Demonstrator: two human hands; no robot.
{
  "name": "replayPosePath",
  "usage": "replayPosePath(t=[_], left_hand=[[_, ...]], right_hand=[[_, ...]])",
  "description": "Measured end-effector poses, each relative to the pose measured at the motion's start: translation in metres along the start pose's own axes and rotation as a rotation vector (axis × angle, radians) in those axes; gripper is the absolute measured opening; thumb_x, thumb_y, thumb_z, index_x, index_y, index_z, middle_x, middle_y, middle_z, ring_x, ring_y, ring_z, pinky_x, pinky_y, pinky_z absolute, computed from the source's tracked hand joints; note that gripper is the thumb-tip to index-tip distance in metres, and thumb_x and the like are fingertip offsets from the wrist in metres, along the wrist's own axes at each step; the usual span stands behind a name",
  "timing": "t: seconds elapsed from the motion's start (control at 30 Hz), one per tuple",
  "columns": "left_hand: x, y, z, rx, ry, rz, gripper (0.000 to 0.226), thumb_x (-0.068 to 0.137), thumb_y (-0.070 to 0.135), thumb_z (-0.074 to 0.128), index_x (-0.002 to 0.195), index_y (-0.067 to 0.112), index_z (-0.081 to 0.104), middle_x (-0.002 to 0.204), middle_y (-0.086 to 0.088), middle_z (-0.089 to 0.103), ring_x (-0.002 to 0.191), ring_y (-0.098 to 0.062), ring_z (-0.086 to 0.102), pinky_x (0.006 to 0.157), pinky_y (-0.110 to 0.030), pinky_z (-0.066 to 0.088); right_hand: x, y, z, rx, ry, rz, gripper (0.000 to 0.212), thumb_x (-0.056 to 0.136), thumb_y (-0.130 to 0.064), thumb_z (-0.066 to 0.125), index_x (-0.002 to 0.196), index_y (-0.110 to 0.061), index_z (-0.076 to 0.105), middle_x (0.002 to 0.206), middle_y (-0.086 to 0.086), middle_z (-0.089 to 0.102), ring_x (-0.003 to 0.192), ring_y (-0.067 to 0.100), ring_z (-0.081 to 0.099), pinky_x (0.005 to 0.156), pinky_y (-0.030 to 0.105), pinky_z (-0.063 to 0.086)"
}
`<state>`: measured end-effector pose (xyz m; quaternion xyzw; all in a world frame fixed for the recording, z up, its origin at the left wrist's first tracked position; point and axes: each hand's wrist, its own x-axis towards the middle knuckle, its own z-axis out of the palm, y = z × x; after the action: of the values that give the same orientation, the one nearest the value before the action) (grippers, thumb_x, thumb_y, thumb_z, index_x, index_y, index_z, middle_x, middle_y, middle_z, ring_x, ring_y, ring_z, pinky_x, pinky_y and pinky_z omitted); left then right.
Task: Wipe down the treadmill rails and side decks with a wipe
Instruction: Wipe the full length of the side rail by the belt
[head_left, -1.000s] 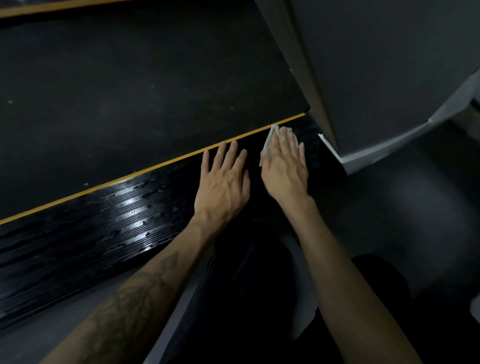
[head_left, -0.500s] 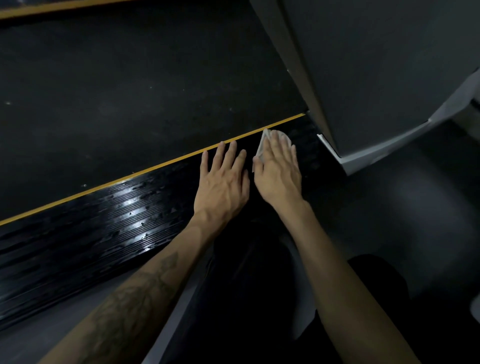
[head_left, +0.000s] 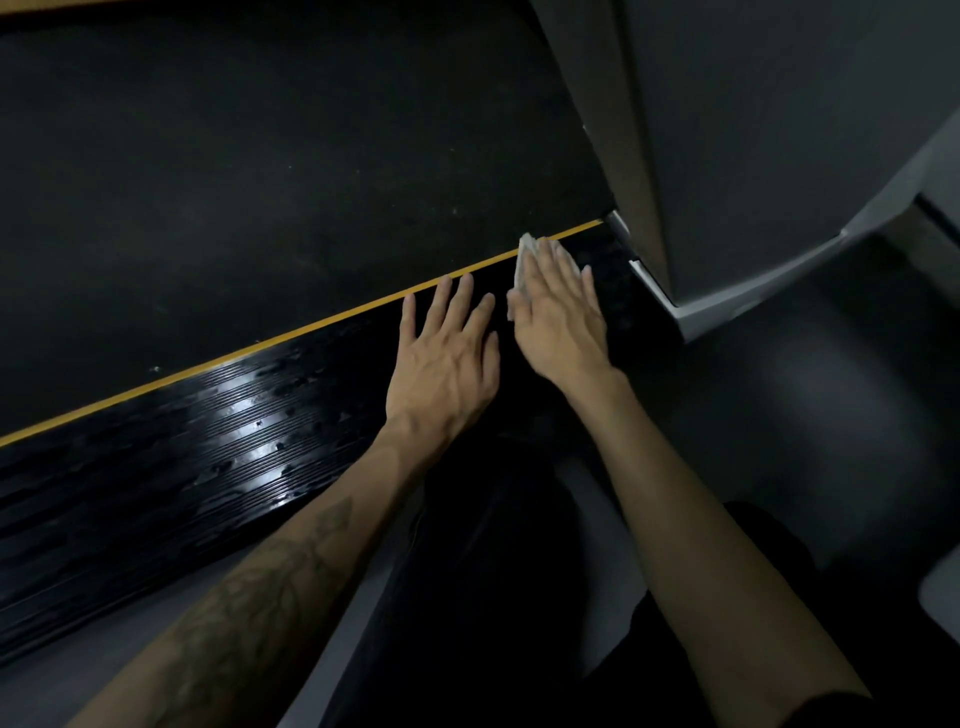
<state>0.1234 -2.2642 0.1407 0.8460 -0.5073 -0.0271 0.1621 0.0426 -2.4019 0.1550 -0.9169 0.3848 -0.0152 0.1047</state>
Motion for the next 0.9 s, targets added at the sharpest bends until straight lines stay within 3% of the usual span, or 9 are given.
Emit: replayPosePath(t=[0.27,0.4,0.63,0.8,0.9], left_hand=[[0.003,0.0,-0.003,-0.04,-0.008,0.008,0.054,0.107,0.037,0.033,0.158,0.017,0.038,0.169,-0.009,0.024,0.159,-0.023,0.01,0.13,-0.046,0.007],[0.004,-0.001,-0.001,-0.041,0.026,-0.002,0.051,0.106,0.037,0.037,0.154,0.019,0.045,0.166,-0.009,0.032,0.157,-0.024,0.019,0.128,-0.043,0.013],[0.005,0.003,-0.002,0.003,0.026,-0.012,0.049,0.105,0.039,0.038,0.148,0.017,0.049,0.163,-0.011,0.037,0.154,-0.028,0.027,0.124,-0.047,0.023],[0.006,0.003,-0.001,0.013,0.044,-0.004,0.05,0.104,0.04,0.037,0.144,0.016,0.052,0.161,-0.012,0.041,0.152,-0.029,0.031,0.122,-0.048,0.026],[0.006,0.003,0.0,0.011,0.049,0.005,0.054,0.101,0.043,0.034,0.145,0.016,0.052,0.161,-0.012,0.041,0.153,-0.029,0.03,0.123,-0.049,0.024]], right_hand=[[-0.023,-0.007,0.006,-0.101,0.033,0.084,0.063,0.111,-0.038,0.022,0.163,-0.004,0.007,0.172,0.015,0.001,0.159,0.024,-0.004,0.129,0.043,-0.005],[-0.003,0.001,0.0,-0.044,-0.015,-0.024,0.061,0.112,-0.038,0.022,0.165,-0.014,0.005,0.173,0.004,0.0,0.159,0.015,-0.006,0.128,0.042,-0.007],[-0.029,-0.001,0.004,-0.072,0.043,0.128,0.065,0.11,-0.04,0.024,0.163,-0.007,0.009,0.172,0.013,0.003,0.16,0.023,-0.002,0.129,0.044,-0.004],[-0.009,-0.002,0.0,-0.01,0.007,0.042,0.062,0.111,-0.038,0.022,0.165,-0.014,0.003,0.173,0.005,-0.001,0.159,0.016,-0.008,0.127,0.041,-0.008],[-0.006,0.008,-0.003,-0.029,0.003,0.084,0.063,0.11,-0.04,0.024,0.165,-0.013,0.006,0.173,0.006,0.0,0.159,0.017,-0.006,0.128,0.044,-0.008]])
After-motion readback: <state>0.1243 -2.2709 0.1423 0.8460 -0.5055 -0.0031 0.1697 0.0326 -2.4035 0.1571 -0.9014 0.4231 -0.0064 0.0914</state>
